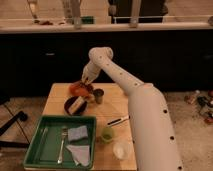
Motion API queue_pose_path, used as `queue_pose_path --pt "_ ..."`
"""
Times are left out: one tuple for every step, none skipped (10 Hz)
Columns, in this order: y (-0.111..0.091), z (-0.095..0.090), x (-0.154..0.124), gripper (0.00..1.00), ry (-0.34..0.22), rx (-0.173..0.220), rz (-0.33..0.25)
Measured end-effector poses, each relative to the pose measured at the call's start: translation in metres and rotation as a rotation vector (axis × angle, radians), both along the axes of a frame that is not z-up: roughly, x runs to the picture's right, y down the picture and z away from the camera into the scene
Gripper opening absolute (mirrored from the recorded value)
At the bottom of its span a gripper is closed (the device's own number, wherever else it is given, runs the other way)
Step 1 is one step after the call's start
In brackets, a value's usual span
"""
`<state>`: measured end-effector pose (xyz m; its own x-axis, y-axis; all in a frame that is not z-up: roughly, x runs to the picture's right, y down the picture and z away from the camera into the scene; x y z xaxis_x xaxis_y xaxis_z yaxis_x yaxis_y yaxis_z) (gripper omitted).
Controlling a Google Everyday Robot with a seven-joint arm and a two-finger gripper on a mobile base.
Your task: Place grapes in red bowl
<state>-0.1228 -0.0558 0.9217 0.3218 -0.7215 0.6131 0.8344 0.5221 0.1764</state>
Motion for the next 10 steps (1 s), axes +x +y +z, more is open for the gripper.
queue_pose_path --pt "-0.001 0.001 -0.004 0.0 -0.012 -0.011 0.002" --pt "-0.001 0.002 -0.007 0.0 -0.026 -0.022 0.006" --pt "0.0 0.004 -0.009 0.0 -0.037 -0.032 0.011" --pt "0.001 0.006 -0.012 0.0 -0.06 -0.049 0.022" --pt "0.002 0.008 -0.014 0.0 -0.078 -0.064 0.034" --pt "0.003 0.01 -0.015 0.0 -0.091 -0.076 0.045" --pt "0.003 0.012 -0.017 0.0 -0.105 -0.087 0.056" --pt "0.003 0.014 -0.02 0.0 -0.117 -0.094 0.067" --pt "0.002 0.015 -0.022 0.0 -0.122 -0.095 0.071" --pt "0.002 0.016 -0.024 0.0 -0.126 -0.097 0.074"
